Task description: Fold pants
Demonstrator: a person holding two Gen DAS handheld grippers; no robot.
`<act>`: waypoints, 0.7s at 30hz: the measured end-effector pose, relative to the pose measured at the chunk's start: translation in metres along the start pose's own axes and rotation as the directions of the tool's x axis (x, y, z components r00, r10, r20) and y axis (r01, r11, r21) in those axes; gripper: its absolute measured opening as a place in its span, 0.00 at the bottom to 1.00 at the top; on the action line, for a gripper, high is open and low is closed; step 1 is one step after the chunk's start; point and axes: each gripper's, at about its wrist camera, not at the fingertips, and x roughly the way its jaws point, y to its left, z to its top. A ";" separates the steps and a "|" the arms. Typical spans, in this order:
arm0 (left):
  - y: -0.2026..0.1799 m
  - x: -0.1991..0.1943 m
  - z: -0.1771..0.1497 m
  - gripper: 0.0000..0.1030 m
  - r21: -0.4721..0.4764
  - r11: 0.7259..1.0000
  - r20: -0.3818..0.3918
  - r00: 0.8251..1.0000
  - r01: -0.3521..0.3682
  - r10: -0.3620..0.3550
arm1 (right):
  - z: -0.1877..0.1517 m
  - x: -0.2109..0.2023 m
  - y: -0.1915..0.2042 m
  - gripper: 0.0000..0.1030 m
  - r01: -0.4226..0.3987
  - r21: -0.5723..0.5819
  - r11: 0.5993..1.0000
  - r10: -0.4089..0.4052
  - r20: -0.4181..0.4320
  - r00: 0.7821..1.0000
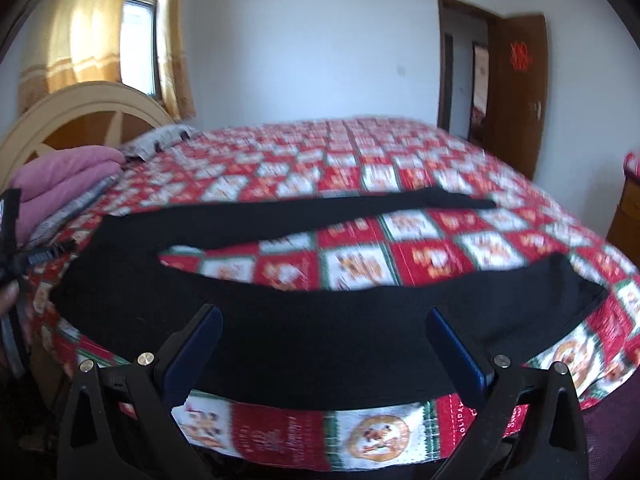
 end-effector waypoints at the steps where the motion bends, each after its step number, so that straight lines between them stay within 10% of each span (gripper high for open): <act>1: 0.001 0.007 0.007 1.00 -0.006 1.000 0.001 1.000 -0.001 0.001 | -0.002 0.008 -0.008 0.99 0.011 0.014 1.000 -0.011 -0.018 1.000; 7: 0.001 0.081 0.054 0.80 0.098 0.994 -0.044 0.998 -0.039 0.044 | -0.003 0.036 -0.057 0.98 0.042 0.101 0.994 -0.037 -0.047 0.998; 15: 0.003 0.156 0.075 0.55 0.051 0.993 -0.222 0.971 0.104 -0.091 | 0.031 0.064 -0.110 0.93 0.110 0.126 0.986 -0.100 -0.081 0.992; 21: 0.006 0.177 0.068 0.42 0.013 0.981 -0.237 0.954 0.191 -0.183 | 0.068 0.103 -0.147 0.55 0.150 0.069 0.986 -0.142 -0.103 0.984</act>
